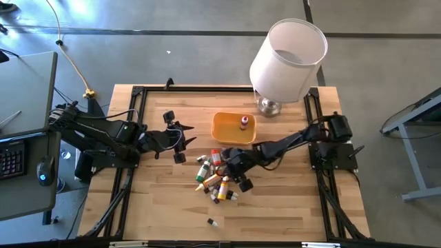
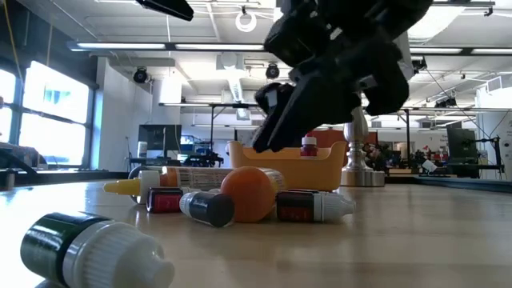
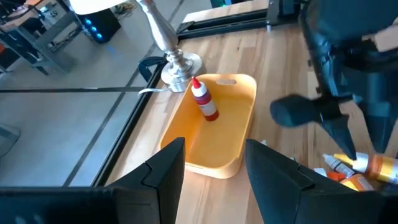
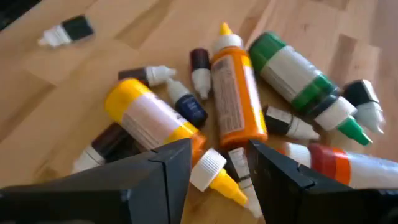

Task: Pick & Place food coloring
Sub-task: Put the large yellow food coloring bottle into the yellow container

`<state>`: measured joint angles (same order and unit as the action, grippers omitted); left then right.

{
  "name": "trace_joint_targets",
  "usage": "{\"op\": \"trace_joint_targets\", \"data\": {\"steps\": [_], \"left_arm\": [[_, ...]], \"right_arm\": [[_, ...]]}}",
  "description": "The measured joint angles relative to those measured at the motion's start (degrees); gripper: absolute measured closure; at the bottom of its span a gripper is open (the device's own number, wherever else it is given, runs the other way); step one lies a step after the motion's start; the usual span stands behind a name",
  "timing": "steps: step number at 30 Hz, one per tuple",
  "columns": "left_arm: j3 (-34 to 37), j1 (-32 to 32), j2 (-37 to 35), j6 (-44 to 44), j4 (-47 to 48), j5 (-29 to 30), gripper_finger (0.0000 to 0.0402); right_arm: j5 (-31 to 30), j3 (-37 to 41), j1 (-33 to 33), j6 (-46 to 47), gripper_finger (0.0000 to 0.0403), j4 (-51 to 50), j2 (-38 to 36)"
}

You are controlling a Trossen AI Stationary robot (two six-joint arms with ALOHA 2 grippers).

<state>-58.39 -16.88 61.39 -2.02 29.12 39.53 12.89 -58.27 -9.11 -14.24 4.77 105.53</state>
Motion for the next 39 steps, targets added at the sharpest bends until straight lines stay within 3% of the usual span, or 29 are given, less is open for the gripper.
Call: {"op": "trace_joint_targets", "data": {"steps": [6,16,39], "left_arm": [[0.0,0.0,0.0,-0.94,1.82,-0.15,0.0238],[0.0,0.0,0.0,-1.61,2.44,-0.13,0.0238],[0.0,0.0,0.02,-2.36,2.83,-0.28,0.0238]], "right_arm": [[10.9,-2.93,2.36,-3.97,0.0254,-2.34,2.54],[14.97,-2.84,4.4,-8.8,0.0253,-1.56,6.61],[14.48,-2.75,4.1,-6.86,0.0253,3.31,9.54]]}}
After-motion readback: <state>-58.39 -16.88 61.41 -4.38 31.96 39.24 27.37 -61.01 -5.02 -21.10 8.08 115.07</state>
